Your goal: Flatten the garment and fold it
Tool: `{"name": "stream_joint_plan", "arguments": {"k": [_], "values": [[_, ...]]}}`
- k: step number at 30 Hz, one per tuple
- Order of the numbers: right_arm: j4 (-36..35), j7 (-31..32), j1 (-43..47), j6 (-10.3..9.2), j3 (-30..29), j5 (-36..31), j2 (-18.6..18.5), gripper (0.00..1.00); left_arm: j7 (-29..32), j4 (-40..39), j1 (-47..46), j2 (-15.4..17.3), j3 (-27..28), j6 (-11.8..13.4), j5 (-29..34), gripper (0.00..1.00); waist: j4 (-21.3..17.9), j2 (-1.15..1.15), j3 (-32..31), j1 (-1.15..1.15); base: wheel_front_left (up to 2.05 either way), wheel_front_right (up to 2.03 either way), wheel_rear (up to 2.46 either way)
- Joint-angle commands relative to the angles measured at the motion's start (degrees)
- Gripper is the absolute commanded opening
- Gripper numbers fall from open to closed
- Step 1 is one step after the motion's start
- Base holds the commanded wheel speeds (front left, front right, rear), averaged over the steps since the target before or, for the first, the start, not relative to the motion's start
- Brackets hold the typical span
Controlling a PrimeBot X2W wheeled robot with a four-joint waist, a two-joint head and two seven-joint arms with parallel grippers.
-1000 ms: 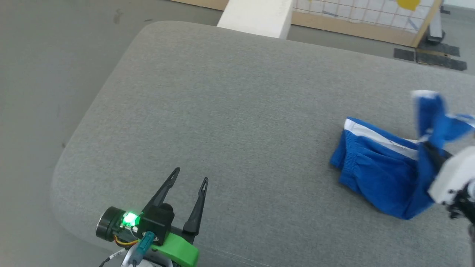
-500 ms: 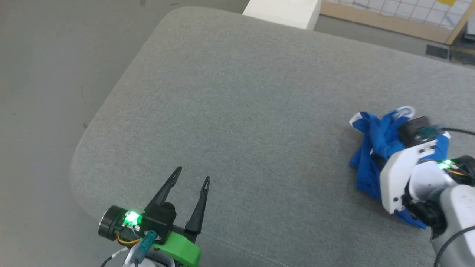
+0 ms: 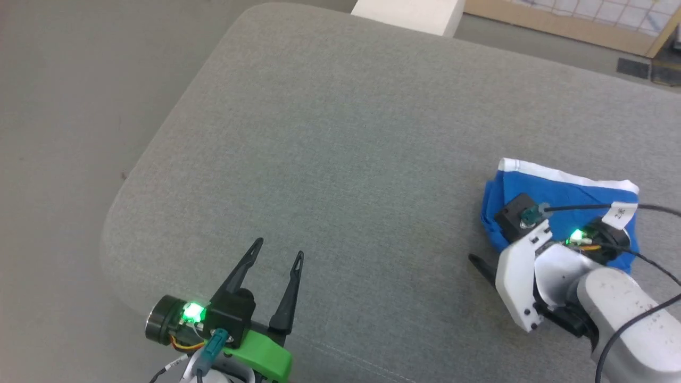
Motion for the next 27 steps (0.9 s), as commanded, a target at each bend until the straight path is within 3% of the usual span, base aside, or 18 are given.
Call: {"name": "stream_joint_plan", "arguments": {"k": [1,9,15,21,27], "values": [[-0.09,-1.18,-1.83,-0.10,0.23,1.17,-0.44,1.00,-0.27,0.24,-0.61,-0.12,0.32,0.05,0.36,1.00,-1.18,0.00,-1.14,0.00,0.00,0.00,0.00],[-2.79,-6.53,-7.40,-0.10,-0.12,5.14,-3.91,1.00,-0.27,0.01,0.36,0.82,1.88,-0.29,-0.74,1.00,-5.97,0.00,-4.50,0.00,0.00,0.00,0.00],[-4.84,-13.66,-9.91,-0.10,-4.77,6.12,-8.42,1.00,-0.27,-1.10,0.77,1.40,3.32,-0.09,-1.98,1.00,-10.07,0.00,-6.01,0.00,0.00,0.00,0.00],[-4.34,-23.40,-6.94,-0.10,-11.77,3.36,-11.52,1.00,-0.07,-2.58,1.14,1.91,4.85,0.53,-3.48,1.00,-14.00,0.00,-6.94,0.00,0.00,0.00,0.00],[-4.19,-30.71,1.51,-0.10,-23.39,0.79,-8.77,1.00,0.45,-3.92,1.37,2.78,6.18,1.33,-4.31,1.00,-16.71,0.00,-7.34,0.00,0.00,0.00,0.00]]}}
